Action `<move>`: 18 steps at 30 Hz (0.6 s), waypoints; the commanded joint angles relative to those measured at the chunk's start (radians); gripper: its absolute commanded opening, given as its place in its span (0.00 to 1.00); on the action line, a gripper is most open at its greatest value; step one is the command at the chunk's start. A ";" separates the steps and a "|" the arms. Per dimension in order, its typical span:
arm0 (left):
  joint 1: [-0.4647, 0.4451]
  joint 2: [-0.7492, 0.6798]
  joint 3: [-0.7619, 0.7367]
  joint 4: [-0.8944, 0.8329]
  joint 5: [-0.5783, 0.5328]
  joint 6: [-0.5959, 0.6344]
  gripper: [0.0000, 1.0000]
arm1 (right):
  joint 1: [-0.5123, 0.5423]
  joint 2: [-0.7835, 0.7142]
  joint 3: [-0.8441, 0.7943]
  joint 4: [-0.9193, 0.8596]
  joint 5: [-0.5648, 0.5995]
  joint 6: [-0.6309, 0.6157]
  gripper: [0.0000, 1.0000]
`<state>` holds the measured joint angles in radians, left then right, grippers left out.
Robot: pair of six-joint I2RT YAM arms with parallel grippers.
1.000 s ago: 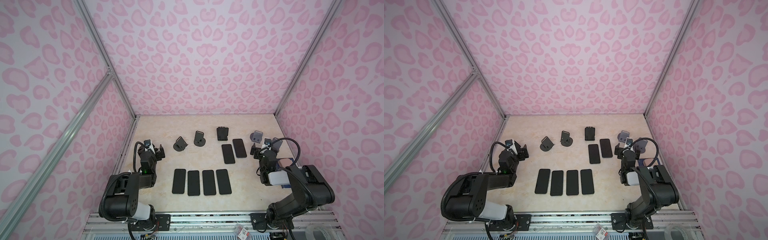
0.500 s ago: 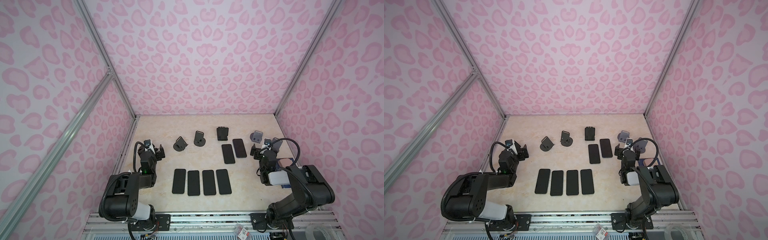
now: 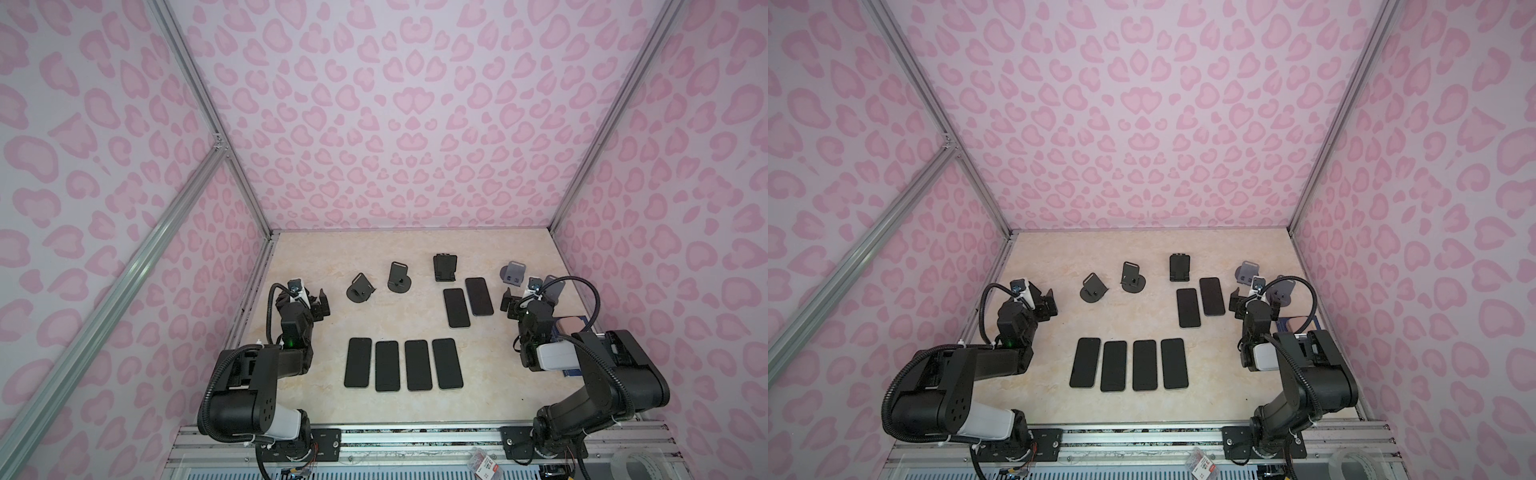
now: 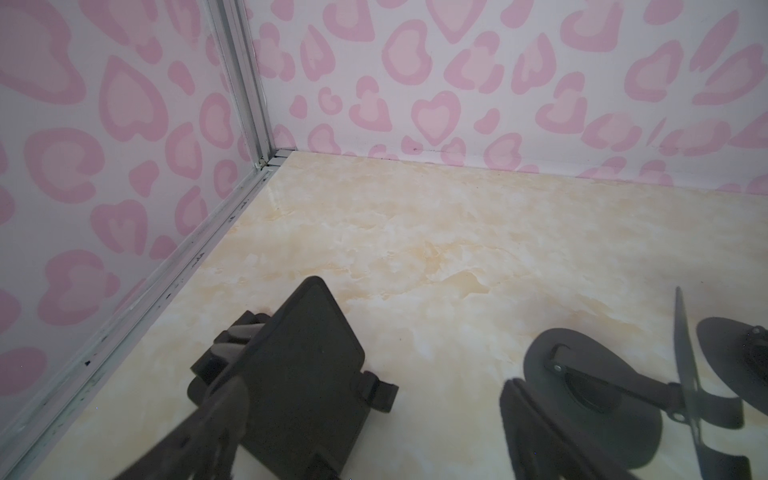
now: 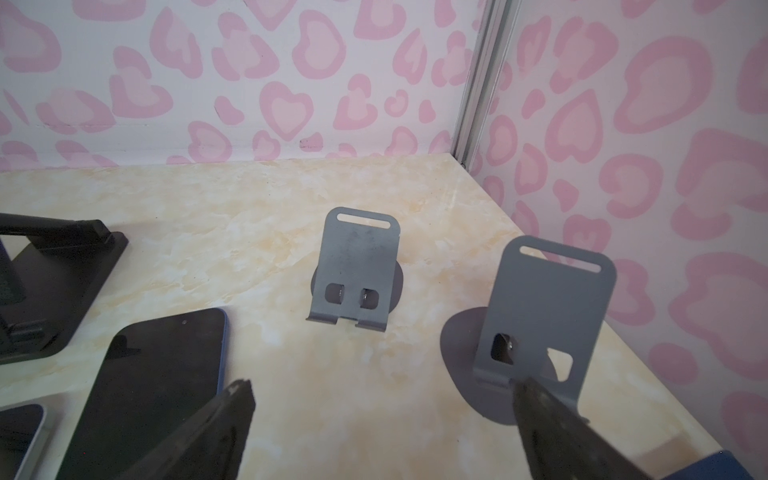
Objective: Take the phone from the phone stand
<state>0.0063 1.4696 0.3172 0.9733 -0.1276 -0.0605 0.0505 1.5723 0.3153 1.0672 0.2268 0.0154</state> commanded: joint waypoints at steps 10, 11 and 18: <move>0.001 0.004 0.008 0.013 0.002 0.002 0.98 | 0.011 0.001 -0.005 0.017 0.011 -0.004 1.00; 0.001 0.004 0.010 0.013 0.002 0.002 0.98 | 0.011 0.000 -0.004 0.018 0.012 -0.005 1.00; 0.000 0.006 0.009 0.013 0.001 0.002 0.98 | 0.010 0.001 -0.004 0.017 0.013 -0.004 1.00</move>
<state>0.0063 1.4696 0.3172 0.9733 -0.1276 -0.0605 0.0597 1.5723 0.3153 1.0683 0.2321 0.0143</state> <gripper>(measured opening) 0.978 0.998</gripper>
